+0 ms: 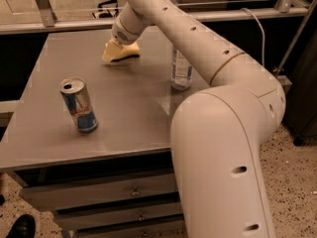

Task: Move sponge near blue plastic bottle

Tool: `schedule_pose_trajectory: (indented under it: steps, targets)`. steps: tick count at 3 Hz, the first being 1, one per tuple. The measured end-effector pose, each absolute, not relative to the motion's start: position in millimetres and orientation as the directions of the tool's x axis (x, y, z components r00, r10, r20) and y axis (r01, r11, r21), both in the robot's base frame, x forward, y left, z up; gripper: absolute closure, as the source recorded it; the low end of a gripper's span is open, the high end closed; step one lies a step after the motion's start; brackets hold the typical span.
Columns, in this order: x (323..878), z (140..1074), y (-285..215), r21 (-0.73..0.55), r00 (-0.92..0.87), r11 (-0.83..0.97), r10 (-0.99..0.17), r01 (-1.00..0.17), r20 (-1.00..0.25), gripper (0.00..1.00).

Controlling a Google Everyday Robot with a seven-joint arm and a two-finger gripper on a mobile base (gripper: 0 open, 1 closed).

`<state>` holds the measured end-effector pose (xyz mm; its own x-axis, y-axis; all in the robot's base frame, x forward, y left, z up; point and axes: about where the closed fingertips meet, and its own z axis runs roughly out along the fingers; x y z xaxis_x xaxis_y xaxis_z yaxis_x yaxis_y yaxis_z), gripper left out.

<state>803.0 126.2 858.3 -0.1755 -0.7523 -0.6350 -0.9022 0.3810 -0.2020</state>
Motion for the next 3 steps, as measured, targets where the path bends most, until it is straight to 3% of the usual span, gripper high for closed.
schedule_pose_trajectory:
  steps: [2, 3]
  targets:
    - [797, 875, 130, -0.222, -0.140, 0.367, -0.742, -0.903, -0.656, 0.86]
    - [787, 886, 130, -0.234, -0.116, 0.356, -0.735, -0.905, -0.668, 1.00]
